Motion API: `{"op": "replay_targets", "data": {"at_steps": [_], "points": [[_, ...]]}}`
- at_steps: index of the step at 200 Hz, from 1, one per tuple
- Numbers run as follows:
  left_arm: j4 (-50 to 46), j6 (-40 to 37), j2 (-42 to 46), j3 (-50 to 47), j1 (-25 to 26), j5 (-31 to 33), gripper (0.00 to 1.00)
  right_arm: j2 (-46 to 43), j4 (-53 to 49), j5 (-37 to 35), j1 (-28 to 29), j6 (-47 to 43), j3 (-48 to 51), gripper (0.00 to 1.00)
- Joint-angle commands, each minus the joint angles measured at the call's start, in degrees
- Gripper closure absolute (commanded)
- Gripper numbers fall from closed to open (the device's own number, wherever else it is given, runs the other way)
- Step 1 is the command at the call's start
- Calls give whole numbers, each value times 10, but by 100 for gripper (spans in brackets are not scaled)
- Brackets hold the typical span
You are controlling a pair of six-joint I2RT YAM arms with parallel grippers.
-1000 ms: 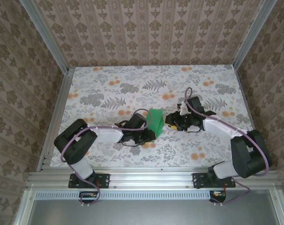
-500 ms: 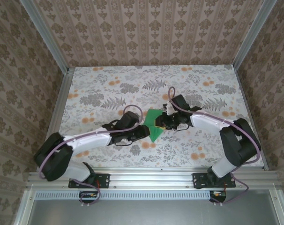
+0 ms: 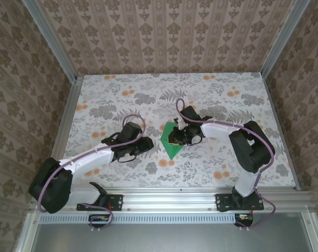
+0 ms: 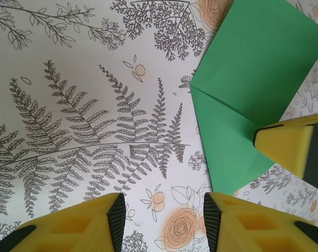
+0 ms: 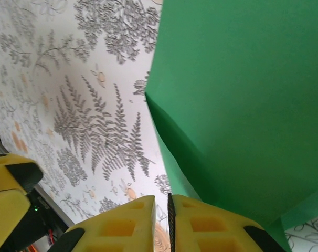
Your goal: Fold a paper plane with a square sheet of paper (pick it up from the middle)
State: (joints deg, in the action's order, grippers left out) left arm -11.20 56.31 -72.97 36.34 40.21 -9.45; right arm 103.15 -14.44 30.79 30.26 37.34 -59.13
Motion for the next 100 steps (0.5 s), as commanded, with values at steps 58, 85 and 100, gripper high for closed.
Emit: {"op": "replay_targets", "data": {"at_steps": [58,85,100], "points": [[-11,-43,-51,34,-4,-39,54,4,-18,-7,-16,-31,12,85],[-9,-50,-67,47,-3,-48,53,-4,10,20,-30,-27,31,85],[-9,-52,-77,55,-3,-54,53,-5,30,29,-41,-21,48,85]]}}
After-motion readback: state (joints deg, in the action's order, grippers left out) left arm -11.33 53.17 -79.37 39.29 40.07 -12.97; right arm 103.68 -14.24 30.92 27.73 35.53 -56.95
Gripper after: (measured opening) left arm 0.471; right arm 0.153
